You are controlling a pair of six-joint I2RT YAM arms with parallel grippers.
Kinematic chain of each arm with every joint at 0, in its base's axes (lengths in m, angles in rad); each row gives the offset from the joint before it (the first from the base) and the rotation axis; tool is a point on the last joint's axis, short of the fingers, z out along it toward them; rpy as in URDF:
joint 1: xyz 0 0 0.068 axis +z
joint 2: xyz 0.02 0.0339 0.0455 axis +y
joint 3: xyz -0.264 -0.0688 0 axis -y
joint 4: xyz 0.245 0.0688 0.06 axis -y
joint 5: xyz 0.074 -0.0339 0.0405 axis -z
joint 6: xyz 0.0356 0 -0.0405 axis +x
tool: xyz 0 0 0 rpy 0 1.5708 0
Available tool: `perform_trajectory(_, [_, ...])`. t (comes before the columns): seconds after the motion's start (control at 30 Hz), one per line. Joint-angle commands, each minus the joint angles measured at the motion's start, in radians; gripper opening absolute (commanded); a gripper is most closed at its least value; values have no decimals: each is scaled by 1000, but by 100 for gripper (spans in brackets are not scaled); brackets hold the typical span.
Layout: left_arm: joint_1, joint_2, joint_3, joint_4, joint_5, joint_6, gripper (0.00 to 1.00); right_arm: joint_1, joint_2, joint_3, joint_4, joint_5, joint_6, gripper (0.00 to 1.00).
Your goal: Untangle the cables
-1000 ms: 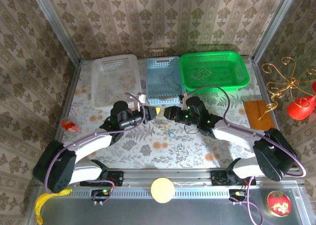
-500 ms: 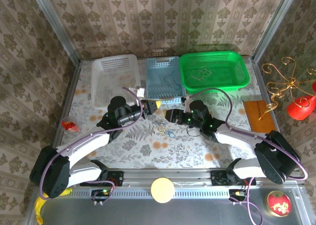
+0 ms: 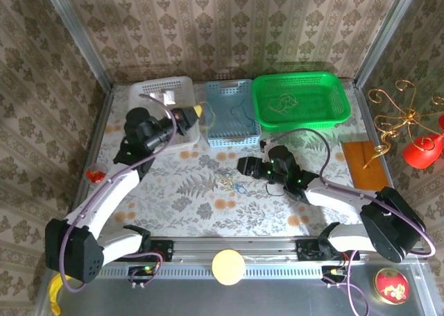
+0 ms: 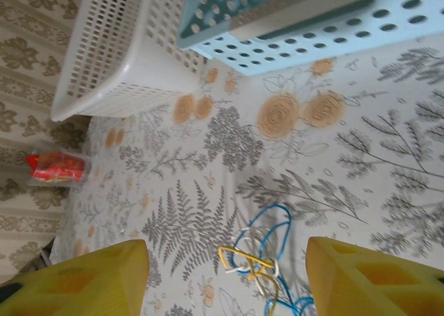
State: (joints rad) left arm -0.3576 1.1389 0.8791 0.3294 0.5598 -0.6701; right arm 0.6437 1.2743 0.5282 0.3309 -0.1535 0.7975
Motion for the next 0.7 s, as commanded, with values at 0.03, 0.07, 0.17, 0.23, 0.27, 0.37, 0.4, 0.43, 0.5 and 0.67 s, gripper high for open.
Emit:
perform_trajectory(0.03, [129, 43, 72, -101, 17, 72, 0, -6, -69, -8, -54, 50, 17, 63])
perform_trajectory(0.07, [158, 56, 81, -101, 16, 80, 0, -6, -82, -8, -65, 53, 16, 63])
perform_trajectory(0.17, [239, 109, 102, -103, -12, 98, 0, -9, -120, -8, -101, 65, 17, 63])
perform_trajectory(0.23, [284, 160, 119, -103, -33, 114, 0, -10, -147, -12, -122, 72, 16, 63])
perform_trajectory(0.27, [299, 185, 129, -103, -41, 122, 0, -12, -158, -12, -130, 76, 18, 63])
perform_trajectory(0.37, [336, 270, 164, -108, -63, 157, 0, -15, -192, -11, -157, 83, 20, 63])
perform_trajectory(0.4, [344, 299, 175, -109, -73, 172, 0, -17, -202, -11, -166, 86, 21, 63])
perform_trajectory(0.43, [351, 328, 190, -111, -81, 185, 0, -19, -210, -10, -173, 87, 22, 64])
perform_trajectory(0.5, [359, 380, 219, -123, -90, 207, 4, -23, -222, -8, -189, 87, 22, 64])
perform_trajectory(0.67, [384, 494, 301, -160, -107, 242, 34, -25, -230, -8, -205, 84, 24, 64])
